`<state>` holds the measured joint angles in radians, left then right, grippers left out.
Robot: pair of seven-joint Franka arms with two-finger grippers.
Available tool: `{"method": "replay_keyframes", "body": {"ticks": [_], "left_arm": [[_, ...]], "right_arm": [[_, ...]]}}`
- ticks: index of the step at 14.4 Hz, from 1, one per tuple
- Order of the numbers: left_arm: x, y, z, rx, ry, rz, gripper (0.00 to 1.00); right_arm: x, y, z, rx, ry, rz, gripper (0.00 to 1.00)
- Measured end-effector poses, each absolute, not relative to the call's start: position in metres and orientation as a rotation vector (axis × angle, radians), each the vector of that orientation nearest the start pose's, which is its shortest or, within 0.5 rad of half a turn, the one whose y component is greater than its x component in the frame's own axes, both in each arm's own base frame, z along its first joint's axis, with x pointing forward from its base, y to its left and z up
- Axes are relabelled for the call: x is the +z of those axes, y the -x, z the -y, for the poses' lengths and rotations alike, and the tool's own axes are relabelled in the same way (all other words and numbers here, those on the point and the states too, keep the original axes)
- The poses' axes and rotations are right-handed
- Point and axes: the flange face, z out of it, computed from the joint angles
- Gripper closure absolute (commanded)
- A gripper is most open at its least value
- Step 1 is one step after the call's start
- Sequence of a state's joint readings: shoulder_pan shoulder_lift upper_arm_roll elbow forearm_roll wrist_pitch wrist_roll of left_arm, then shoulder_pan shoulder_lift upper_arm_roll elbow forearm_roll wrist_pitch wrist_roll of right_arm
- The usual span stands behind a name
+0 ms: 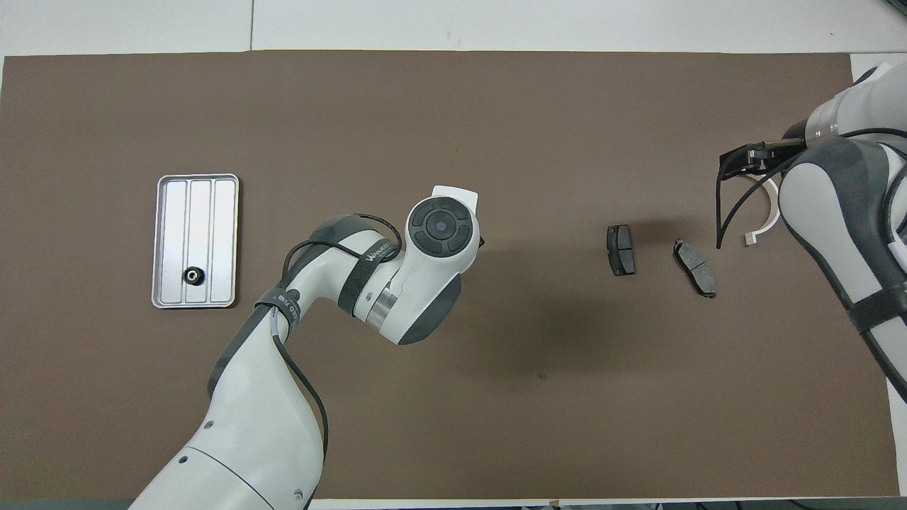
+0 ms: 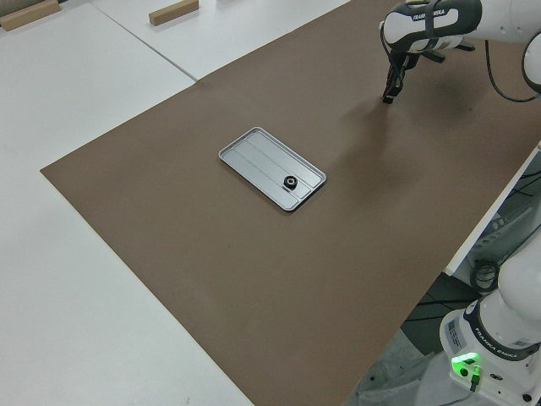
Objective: Pick bearing gear from pile to tray
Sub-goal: 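Carry the second bearing to the tray and release it with the left gripper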
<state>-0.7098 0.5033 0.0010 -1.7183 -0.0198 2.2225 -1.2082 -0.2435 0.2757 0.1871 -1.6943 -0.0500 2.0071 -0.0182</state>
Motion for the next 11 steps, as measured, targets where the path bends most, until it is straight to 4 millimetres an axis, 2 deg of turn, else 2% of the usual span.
{"method": "replay_keyframes", "body": {"ticks": [2, 4, 5, 7, 9, 11], "left_arm": [[0.299, -0.519, 0.420, 0.001, 3.022, 0.820, 1.00], [0.316, -0.548, 0.374, 0.003, 3.000, 0.804, 1.00], [0.329, -0.565, 0.342, 0.013, 2.999, 0.782, 1.00], [0.353, -0.601, 0.260, 0.020, 3.016, 0.728, 1.00], [0.358, -0.628, 0.183, 0.016, 3.045, 0.629, 1.00], [0.355, -0.644, 0.113, 0.008, 3.071, 0.521, 1.00]], "right_arm": [[0.440, -0.641, 0.053, -0.068, 3.138, -0.049, 0.00], [0.440, -0.641, 0.053, -0.069, 3.138, -0.050, 0.00], [0.440, -0.641, 0.053, -0.068, 3.138, -0.050, 0.00], [0.440, -0.640, 0.053, -0.067, 3.138, -0.050, 0.00], [0.439, -0.640, 0.052, -0.066, 3.138, -0.047, 0.00], [0.438, -0.640, 0.048, -0.061, 3.137, -0.039, 0.00]]}}
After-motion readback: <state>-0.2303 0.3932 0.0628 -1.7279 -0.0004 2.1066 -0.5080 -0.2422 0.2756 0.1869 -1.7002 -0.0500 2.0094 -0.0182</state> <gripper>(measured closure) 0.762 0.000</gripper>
